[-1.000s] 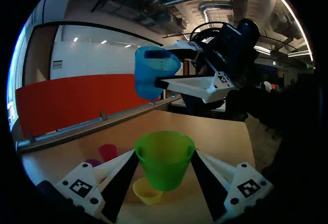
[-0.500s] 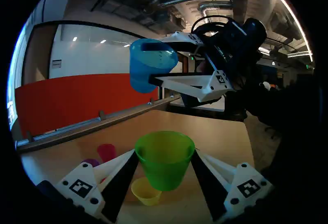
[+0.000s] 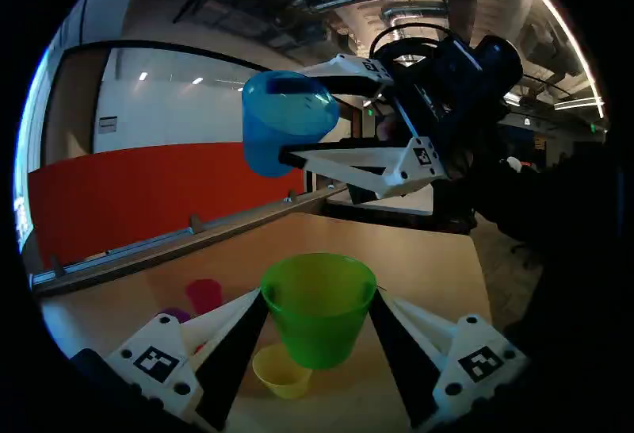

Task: Pour water

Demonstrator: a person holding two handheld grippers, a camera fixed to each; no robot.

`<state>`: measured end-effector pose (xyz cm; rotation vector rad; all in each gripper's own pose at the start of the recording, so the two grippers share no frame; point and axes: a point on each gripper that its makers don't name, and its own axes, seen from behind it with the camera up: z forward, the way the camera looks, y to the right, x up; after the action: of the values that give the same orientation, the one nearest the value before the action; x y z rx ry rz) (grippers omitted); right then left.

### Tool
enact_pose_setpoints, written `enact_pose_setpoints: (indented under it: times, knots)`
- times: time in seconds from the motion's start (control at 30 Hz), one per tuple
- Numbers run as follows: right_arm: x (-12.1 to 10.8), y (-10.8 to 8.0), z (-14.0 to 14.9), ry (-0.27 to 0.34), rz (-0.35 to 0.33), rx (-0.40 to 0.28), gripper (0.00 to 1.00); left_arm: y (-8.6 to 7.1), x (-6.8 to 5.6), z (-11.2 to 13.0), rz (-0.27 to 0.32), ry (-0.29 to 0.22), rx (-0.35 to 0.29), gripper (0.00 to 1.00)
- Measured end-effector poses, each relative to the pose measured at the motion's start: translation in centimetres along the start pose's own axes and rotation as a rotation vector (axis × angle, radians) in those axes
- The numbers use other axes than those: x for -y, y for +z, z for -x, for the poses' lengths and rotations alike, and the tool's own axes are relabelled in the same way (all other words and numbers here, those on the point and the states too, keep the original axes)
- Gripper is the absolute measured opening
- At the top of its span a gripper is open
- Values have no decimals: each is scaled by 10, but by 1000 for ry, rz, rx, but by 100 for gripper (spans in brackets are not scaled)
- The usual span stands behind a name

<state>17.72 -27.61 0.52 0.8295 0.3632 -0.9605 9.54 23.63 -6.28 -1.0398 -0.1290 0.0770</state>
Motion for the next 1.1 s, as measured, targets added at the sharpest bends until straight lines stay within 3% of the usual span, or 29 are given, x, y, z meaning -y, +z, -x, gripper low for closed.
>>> enact_pose_setpoints:
  times: [1.1]
  knots:
    - [-1,3,-4,-126,6,8,89,3,-1,-2,4,2,-2,86]
